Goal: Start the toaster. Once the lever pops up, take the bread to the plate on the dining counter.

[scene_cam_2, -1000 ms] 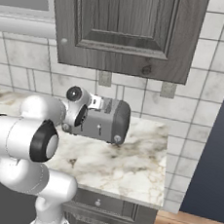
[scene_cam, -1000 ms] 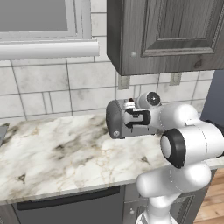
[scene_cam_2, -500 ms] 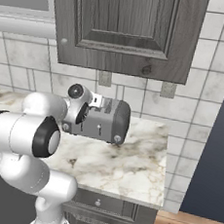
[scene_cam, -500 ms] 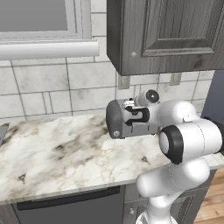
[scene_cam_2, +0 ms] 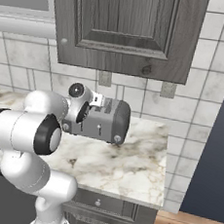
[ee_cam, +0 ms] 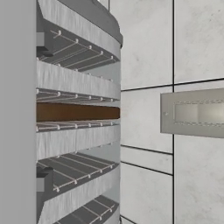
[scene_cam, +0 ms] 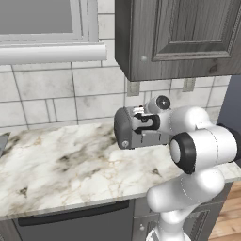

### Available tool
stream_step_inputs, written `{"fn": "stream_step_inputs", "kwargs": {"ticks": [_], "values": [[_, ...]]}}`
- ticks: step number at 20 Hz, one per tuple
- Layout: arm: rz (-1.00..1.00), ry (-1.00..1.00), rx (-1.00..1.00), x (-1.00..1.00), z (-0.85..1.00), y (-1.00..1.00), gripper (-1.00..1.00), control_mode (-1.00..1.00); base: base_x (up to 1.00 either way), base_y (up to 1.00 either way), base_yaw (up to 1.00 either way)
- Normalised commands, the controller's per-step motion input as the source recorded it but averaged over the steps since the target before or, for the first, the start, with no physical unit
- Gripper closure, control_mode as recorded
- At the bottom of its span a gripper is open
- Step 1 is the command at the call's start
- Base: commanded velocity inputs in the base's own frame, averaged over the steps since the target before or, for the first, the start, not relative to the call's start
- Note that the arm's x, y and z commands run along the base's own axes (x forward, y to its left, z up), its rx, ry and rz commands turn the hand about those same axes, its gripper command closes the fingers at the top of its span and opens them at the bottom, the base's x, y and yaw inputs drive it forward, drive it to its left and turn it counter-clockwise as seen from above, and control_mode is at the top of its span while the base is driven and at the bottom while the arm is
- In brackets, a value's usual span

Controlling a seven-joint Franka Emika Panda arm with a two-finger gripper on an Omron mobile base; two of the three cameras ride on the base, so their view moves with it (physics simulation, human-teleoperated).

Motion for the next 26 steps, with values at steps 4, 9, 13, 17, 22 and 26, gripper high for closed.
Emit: {"fn": "stream_step_inputs", "kwargs": {"ticks": [4,9,13,17,22,26], "values": [[0.00,0.03,0.00,0.01,-0.01,0.00,-1.00,-1.00,0.00,0.00,0.00],[0.00,0.08,0.00,0.00,-0.05,0.00,-1.00,-1.00,0.00,0.00,0.00],[0.00,0.08,0.00,0.00,-0.08,0.00,-1.00,-1.00,0.00,0.00,0.00],[0.00,0.08,0.00,0.00,-0.08,0.00,-1.00,-1.00,0.00,0.00,0.00],[0.00,0.02,0.00,0.00,-0.01,0.00,-1.00,-1.00,0.00,0.00,0.00],[0.00,0.00,0.00,0.00,0.00,0.00,-1.00,-1.00,0.00,0.00,0.00]]}}
